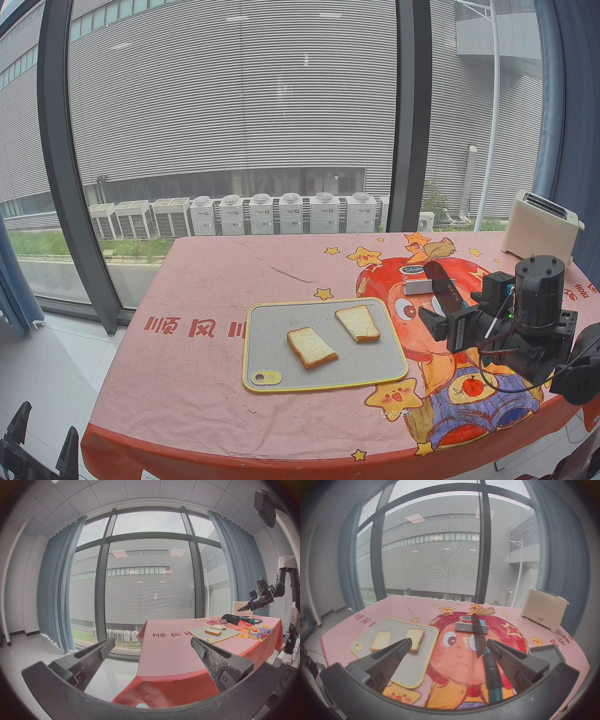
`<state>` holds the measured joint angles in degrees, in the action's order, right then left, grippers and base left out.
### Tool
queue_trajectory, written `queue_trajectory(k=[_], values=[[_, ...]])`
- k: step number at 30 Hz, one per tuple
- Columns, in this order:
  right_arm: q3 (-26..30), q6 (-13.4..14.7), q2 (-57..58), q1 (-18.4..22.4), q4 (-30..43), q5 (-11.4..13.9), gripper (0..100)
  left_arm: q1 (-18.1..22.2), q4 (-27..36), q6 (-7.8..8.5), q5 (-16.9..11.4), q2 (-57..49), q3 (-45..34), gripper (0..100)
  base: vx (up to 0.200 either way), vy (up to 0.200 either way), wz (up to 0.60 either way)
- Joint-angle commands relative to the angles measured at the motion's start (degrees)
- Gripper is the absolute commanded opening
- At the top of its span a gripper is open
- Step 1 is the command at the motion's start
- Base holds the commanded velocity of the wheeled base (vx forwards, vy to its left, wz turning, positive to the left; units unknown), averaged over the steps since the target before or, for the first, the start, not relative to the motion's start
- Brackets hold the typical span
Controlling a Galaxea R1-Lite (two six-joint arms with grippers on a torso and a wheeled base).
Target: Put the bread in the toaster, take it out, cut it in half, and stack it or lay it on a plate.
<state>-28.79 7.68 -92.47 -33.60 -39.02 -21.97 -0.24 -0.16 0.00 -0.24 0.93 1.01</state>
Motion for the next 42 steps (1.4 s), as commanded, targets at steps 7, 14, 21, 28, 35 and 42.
queue_trajectory(k=[7,14,21,28,35,42], values=[[-5.4,-1.26,-2.37,-7.01,1.76,0.26,100,-0.02,-0.02,0.0,-0.02,-0.93,-1.01,100,0.0,0.0,0.0],[-12.51,-1.7,-8.96,-6.39,4.04,2.54,100,-0.02,-0.02,0.0,-0.02,-0.93,-1.01,100,0.0,0.0,0.0],[-16.73,-1.7,-13.71,-4.64,8.35,3.95,100,-0.02,-0.02,0.0,-0.02,-0.93,-1.01,100,0.0,0.0,0.0],[-21.57,-1.26,-18.72,-0.42,11.69,6.5,100,-0.02,-0.02,0.0,-0.02,-0.93,-1.01,100,0.0,0.0,0.0],[-24.03,-0.74,-22.32,1.87,14.24,8.26,100,-0.02,-0.02,0.0,-0.02,-0.93,-1.01,100,0.0,0.0,0.0],[-24.12,-0.65,-24.34,1.87,14.68,8.17,100,-0.02,-0.02,0.0,-0.02,-0.93,-1.01,100,0.0,0.0,0.0]])
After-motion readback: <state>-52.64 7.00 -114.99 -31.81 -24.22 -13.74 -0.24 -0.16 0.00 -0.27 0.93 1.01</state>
